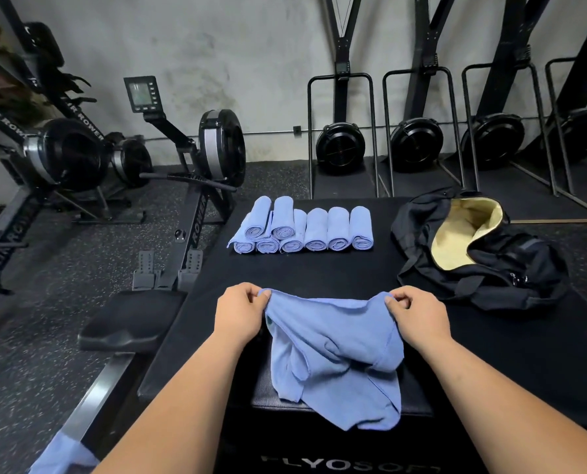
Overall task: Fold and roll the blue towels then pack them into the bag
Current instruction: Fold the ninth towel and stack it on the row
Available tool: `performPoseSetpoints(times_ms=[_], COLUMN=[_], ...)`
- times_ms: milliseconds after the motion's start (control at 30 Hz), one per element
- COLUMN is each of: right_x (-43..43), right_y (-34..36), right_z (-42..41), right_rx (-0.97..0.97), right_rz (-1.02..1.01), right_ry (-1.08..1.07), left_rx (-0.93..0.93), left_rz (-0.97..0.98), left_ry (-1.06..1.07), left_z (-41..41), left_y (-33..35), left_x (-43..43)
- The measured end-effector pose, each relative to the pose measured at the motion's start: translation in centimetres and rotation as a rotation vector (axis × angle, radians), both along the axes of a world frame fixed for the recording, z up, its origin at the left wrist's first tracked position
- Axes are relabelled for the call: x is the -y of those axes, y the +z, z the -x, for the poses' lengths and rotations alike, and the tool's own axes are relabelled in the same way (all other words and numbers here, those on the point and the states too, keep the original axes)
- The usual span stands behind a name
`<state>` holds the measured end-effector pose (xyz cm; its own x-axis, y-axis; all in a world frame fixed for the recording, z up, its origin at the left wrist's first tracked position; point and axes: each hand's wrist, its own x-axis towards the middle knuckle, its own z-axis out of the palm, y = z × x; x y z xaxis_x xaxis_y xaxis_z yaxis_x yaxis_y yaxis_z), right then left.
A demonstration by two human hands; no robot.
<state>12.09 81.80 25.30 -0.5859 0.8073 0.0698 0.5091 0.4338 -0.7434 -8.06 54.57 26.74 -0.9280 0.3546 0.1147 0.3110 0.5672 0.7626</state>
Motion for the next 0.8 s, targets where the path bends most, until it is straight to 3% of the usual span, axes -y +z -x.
performPoseSetpoints(times_ms=[200, 367, 500, 667, 800], right_x=[0.3, 0.4, 0.6, 0.7, 0.8], right_y=[-3.4, -4.7, -4.8, -4.5, -3.9], right_z=[1.3, 2.1, 2.1, 1.8, 1.2], right_rx=[0.001, 0.157, 0.228, 0.054, -0.206], right_rz=[-0.138, -0.313, -0.343, -0.246, -0.049], right_ry=[-0.067, -0.056, -0.062, -0.053, -0.074], left_rx=[0.019, -0.162, -0.177, -0.193, -0.073], left_rz=[0.033, 0.134, 0.177, 0.127, -0.086], left_ry=[0.059, 0.059, 0.042, 0.029, 0.029], left_z=[0.9, 0.8, 1.0, 0.8, 0.5], left_y=[-2.8, -5.6, -5.9, -5.9, -5.7], left_x=[-1.2, -1.2, -1.4, -1.1, -0.7])
